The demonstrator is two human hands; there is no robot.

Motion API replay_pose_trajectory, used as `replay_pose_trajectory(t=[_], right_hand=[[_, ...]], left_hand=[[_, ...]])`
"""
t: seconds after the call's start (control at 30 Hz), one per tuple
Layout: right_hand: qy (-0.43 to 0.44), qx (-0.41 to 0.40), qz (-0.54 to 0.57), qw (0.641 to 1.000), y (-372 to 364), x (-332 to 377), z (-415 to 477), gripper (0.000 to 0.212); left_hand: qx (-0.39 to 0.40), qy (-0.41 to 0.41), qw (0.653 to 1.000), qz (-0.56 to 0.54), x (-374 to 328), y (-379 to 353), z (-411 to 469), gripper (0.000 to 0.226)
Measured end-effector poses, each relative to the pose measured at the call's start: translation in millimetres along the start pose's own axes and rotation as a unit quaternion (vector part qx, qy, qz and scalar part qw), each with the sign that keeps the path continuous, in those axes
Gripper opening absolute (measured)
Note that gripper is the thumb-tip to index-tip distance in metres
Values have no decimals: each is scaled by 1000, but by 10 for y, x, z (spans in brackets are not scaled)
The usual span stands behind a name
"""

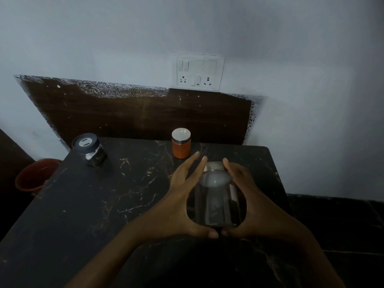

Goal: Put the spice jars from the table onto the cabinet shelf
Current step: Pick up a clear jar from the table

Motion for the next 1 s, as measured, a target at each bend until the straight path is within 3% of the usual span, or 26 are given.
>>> replay_pose_trajectory(t=[0.13,0.33,0.47,0.77,1.0], right_hand=[[-9,2,-30,1000,-39,31,10,127],[2,11,41,999,76,40,-121,135],[-13,4,58,998,71,55,-139,131],[10,-19,-26,999,62,129,-77,130],[9,17,56,998,153,133,-133,131]], left_hand=[[12,-1,999,45,-5,-19,18,120],[-21,-8,998,-55,-28,36,-28,116],[6,10,997,-80,-51,28,-32,124],[24,15,999,22,-153,62,-10,125],[5,8,999,-35,-142,102,-47,122]])
Point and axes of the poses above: each hand's wrist, its own z-axis towards the middle knuckle, its own y-axis out of the back of the hand, x = y × z, the point moved 6 cm from there along z, towards the middle knuckle, and after that the axes turned 11 degrees about -z, right-handed, at the moved point
